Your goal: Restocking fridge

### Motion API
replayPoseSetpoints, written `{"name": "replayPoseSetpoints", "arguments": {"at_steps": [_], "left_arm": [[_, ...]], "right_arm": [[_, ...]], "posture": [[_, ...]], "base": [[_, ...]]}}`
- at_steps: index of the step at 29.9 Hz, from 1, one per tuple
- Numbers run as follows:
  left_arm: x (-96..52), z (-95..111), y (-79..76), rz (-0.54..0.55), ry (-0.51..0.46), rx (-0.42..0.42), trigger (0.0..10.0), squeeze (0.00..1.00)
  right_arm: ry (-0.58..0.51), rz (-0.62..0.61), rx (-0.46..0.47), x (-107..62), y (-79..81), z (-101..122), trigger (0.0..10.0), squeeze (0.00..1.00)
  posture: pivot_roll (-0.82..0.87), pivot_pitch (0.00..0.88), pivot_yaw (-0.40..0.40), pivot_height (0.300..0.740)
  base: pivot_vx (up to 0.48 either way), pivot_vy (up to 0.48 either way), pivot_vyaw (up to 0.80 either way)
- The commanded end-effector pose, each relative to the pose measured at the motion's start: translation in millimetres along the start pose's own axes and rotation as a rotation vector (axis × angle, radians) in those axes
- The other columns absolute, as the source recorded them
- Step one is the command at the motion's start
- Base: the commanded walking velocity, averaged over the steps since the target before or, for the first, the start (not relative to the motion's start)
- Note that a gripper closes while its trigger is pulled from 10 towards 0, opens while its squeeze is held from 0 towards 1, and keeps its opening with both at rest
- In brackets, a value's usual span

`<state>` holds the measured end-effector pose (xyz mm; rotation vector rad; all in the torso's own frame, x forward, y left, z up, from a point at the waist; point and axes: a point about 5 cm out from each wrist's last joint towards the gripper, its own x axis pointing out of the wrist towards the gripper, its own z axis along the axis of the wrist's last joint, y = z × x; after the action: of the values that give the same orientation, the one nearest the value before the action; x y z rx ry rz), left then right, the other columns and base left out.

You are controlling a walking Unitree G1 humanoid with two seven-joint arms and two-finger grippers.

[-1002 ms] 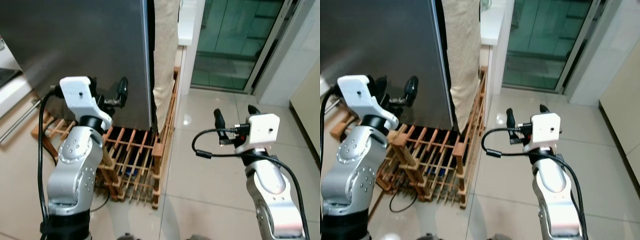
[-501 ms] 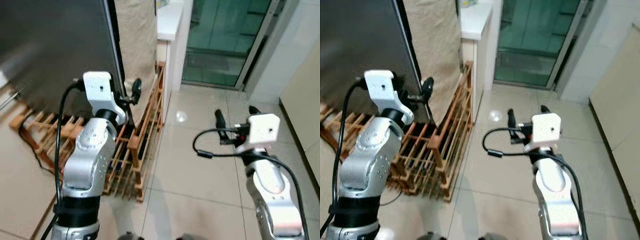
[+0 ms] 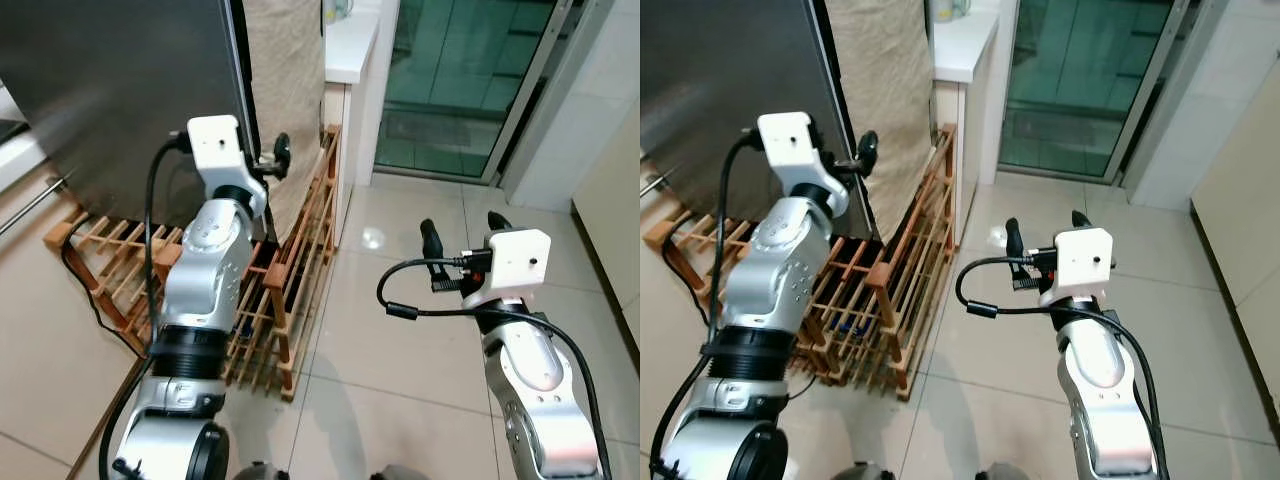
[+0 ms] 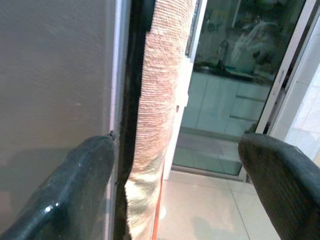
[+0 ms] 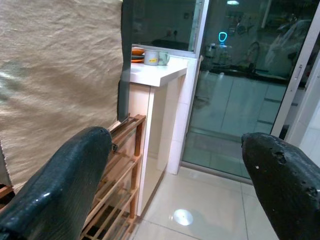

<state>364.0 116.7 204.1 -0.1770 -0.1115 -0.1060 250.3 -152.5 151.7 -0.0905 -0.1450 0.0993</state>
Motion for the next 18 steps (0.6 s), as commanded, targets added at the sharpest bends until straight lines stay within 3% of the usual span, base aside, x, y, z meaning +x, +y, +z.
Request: {"name": "replayPoseSetpoints", "arguments": {"at_steps": [1, 8, 18], "left_arm": [[3.9, 1, 1.5, 0.021, -0.009, -0.001, 10.0, 0.00], [21.4, 6, -2.6, 0.028, -0.028, -0.004, 10.0, 0.00], [28.1, 12, -11.8, 0.001, -0.052, -0.054, 10.0, 0.00]], "right_arm": [[-0.002, -0.002, -0.004, -2.5, 1.2, 2, 10.0, 0.00], [0.012, -0.034, -0.014, -15.9, -1.3, 4, 10.0, 0.00], [0.031, -0.060, -0.020, -26.2, -2.0, 5, 10.0, 0.00]], "posture": [[-0.11, 0.000, 0.041, 0.711], [-0.16, 0.000, 0.067, 0.711], [-0.19, 0.003, 0.087, 0.711]], "base": [[0.000, 0.000, 0.00], [0.000, 0.000, 0.00], [0.000, 0.000, 0.00]]}}
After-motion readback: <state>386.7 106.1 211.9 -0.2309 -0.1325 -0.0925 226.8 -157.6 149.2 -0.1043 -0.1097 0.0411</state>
